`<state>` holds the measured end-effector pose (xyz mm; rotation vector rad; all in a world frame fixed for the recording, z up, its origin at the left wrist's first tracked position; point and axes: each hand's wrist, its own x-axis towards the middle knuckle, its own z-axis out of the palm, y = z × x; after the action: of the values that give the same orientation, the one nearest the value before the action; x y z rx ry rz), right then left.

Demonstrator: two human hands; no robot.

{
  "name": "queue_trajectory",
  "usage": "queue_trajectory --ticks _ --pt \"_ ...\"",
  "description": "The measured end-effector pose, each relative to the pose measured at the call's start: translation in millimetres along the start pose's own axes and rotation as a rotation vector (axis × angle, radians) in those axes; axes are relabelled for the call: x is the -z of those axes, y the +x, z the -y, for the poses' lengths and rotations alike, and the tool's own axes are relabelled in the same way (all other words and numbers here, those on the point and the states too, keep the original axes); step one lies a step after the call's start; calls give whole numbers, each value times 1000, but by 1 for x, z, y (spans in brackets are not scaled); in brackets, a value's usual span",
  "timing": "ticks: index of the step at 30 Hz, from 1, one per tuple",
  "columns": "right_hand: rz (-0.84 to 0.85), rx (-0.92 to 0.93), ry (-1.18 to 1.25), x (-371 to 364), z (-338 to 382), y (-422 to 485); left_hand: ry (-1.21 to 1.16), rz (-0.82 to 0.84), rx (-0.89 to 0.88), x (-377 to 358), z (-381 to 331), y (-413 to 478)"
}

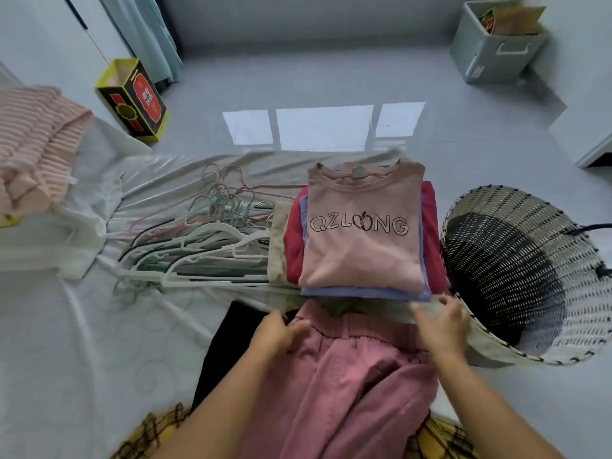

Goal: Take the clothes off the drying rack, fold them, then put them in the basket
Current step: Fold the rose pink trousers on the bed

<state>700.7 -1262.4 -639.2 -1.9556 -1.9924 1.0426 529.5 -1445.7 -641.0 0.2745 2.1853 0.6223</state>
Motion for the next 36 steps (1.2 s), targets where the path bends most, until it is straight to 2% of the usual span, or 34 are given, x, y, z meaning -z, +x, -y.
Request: queue_trajectory --ticks 2,4,6,8,13,15,17,23,30,32,36 --pt "115 -234 3 -5 -28 -24 -24 4 -27 -5 14 -11" --pt "215 -384 295 -4 -42 -38 -69 -90 -64 0 13 -18" --pt "251 -438 519 4 -44 -46 -89 -141 -89 10 11 -24" --pt "303 -437 693 20 -33 -58 -234 -98 -69 21 7 -35" --pt "502 -285 996 89 14 -114 -717 275 86 57 4 -95" --pt "551 -222 1012 117 30 -141 -760 385 35 71 5 -122" --pt "617 -158 1023 140 43 -167 -742 424 -52 83 5 -148" --pt "826 66 995 195 91 -256 -646 263 -252 125 27 -213" --pt "1061 378 976 243 138 -380 -810 -33 -388 173 72 -352" --pt "1042 467 951 253 147 -416 -886 -38 -405 187 90 -392" --pt "1080 600 941 264 161 -487 -903 70 -495 208 130 -464"
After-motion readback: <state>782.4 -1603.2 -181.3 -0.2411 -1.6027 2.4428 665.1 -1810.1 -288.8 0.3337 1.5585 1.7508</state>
